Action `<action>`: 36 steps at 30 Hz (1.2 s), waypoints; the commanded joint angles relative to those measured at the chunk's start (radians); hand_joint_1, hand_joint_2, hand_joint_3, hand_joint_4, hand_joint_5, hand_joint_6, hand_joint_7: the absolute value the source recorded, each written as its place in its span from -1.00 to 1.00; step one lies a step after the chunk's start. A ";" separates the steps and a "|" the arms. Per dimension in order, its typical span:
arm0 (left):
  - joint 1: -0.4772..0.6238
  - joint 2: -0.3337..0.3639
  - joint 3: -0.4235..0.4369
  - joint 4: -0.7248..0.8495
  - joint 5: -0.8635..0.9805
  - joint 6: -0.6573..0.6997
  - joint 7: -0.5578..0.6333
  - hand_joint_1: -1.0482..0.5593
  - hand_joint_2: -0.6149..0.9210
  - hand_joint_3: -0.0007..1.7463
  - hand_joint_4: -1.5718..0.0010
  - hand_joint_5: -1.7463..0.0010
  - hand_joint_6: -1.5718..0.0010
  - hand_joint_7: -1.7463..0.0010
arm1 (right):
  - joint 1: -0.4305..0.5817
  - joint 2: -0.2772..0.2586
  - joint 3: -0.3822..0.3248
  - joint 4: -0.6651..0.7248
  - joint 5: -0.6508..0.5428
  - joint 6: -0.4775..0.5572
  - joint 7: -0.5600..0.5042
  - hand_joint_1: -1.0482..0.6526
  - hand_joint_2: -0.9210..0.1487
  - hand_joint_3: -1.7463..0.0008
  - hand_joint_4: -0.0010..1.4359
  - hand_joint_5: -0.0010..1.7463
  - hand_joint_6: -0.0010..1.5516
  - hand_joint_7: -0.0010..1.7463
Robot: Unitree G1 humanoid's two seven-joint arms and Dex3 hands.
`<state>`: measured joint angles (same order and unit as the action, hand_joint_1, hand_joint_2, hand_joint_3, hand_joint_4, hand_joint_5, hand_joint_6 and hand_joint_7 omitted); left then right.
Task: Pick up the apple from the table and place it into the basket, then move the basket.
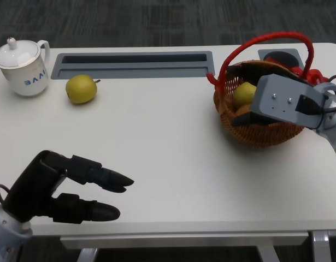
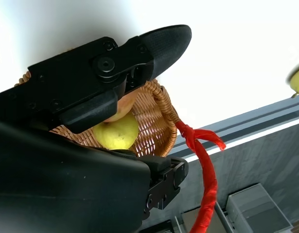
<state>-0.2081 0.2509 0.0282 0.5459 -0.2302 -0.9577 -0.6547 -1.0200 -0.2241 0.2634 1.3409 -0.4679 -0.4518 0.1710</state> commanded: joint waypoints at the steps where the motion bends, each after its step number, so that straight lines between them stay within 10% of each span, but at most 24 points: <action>1: -0.008 0.019 0.000 0.007 -0.003 0.007 -0.007 -0.22 0.69 -1.00 -0.69 1.00 -0.53 1.00 | 0.006 -0.017 -0.013 -0.009 0.019 -0.010 0.008 -0.85 -0.84 1.00 -0.67 -0.97 -0.75 -0.99; 15: -0.077 0.034 0.021 0.081 -0.018 -0.022 -0.022 -0.25 0.72 -0.99 -0.57 1.00 -0.43 1.00 | 0.320 -0.099 -0.129 -0.282 0.228 -0.363 0.130 -0.85 -0.88 1.00 -0.47 -0.96 -0.57 -0.97; 24: -0.100 0.035 0.029 0.104 -0.034 -0.040 -0.036 -0.27 0.72 -1.00 -0.56 1.00 -0.42 1.00 | 0.531 -0.094 -0.153 -0.465 0.286 -0.437 0.116 -0.80 -0.94 0.99 -0.42 -0.98 -0.53 -0.99; 36: -0.106 0.030 0.028 0.113 -0.043 -0.065 -0.047 -0.27 0.74 -1.00 -0.57 0.99 -0.42 0.99 | 0.566 -0.103 -0.162 -0.480 0.286 -0.401 0.076 -0.79 -0.99 0.98 -0.39 -0.99 -0.49 -0.99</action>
<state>-0.3036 0.2691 0.0487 0.6569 -0.2582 -1.0141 -0.6937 -0.4666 -0.3130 0.1169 0.8700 -0.1980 -0.8501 0.2503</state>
